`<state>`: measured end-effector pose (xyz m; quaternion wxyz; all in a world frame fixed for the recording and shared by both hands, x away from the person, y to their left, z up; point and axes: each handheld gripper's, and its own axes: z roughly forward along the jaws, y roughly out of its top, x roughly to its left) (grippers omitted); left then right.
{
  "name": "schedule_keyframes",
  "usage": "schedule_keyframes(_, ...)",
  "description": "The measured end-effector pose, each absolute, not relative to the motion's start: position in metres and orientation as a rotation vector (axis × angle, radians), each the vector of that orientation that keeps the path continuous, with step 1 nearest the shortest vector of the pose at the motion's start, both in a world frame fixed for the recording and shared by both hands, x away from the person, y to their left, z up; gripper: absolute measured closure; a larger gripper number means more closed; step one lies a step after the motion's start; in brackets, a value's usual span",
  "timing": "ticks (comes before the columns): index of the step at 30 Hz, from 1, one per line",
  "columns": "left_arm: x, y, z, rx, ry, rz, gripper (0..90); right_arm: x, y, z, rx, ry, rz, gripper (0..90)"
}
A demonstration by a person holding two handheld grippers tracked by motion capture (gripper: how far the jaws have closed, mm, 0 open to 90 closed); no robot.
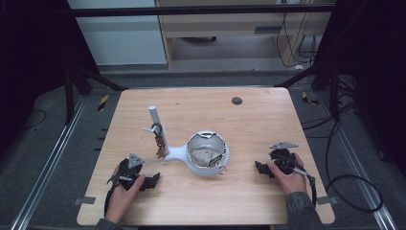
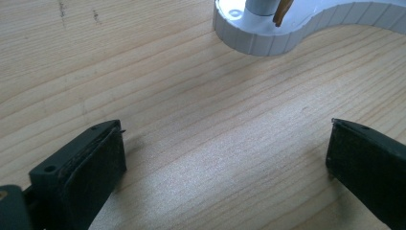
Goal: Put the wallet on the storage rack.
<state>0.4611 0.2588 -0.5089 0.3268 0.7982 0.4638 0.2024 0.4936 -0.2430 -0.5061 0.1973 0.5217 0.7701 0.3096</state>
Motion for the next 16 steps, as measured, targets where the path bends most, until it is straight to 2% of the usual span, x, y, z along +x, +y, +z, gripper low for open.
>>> schedule_keyframes(16, 0.462, 0.259, -0.509, 2.093, 1.208, 0.53, 0.0, 0.477, -0.239, -0.512, 1.475, 2.046, 0.882, 2.8)
